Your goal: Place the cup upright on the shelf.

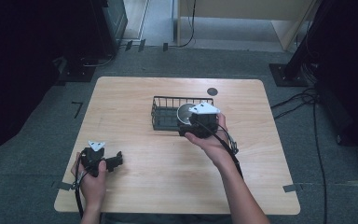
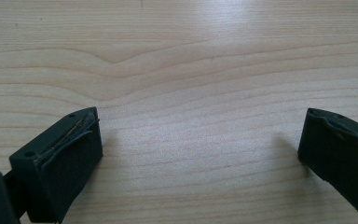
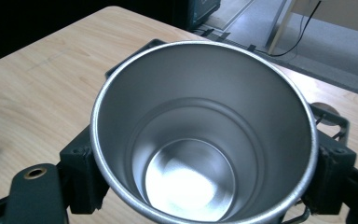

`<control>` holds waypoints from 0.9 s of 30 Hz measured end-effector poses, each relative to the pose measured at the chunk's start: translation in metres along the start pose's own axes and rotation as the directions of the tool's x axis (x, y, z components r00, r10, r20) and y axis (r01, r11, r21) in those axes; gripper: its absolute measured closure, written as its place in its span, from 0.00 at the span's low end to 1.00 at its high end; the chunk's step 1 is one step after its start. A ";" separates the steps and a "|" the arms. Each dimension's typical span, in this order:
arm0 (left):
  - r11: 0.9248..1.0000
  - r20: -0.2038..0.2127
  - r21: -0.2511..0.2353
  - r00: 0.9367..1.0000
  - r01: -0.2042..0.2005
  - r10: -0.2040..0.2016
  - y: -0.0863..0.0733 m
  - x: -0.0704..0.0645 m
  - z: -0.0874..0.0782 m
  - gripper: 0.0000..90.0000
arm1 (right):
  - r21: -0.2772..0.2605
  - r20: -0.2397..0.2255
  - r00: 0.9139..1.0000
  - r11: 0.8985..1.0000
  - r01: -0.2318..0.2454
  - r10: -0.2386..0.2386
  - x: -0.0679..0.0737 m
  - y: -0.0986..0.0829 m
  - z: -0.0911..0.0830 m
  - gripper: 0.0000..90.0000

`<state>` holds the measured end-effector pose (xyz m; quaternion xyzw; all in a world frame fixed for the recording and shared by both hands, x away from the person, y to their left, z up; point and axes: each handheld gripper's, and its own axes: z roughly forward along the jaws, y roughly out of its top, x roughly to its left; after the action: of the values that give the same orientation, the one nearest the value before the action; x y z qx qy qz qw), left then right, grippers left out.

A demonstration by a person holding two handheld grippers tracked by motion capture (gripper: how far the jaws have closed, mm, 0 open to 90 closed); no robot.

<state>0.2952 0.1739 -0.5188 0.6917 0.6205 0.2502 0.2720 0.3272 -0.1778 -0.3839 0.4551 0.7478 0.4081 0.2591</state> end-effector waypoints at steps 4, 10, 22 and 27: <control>1.000 0.000 0.001 1.000 -0.002 0.002 0.000 0.000 0.000 0.00 | -0.005 0.013 1.000 1.000 -0.002 0.002 -0.005 0.007 0.002 0.21; 1.000 0.000 0.001 1.000 0.000 0.000 0.000 0.000 0.000 0.00 | -0.010 0.017 1.000 1.000 -0.007 0.007 -0.010 0.016 0.005 0.21; 1.000 0.000 0.001 1.000 -0.002 0.002 0.000 0.000 0.000 0.00 | -0.012 0.061 0.998 0.999 -0.033 0.033 -0.028 0.031 0.028 0.21; 1.000 0.000 0.001 1.000 -0.002 0.002 0.000 0.000 0.000 0.00 | -0.005 0.097 0.993 0.998 -0.066 0.066 -0.039 0.031 0.042 0.21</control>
<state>0.2952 0.1740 -0.5187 0.6923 0.6201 0.2500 0.2714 0.3916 -0.1893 -0.3793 0.4988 0.7184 0.3944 0.2820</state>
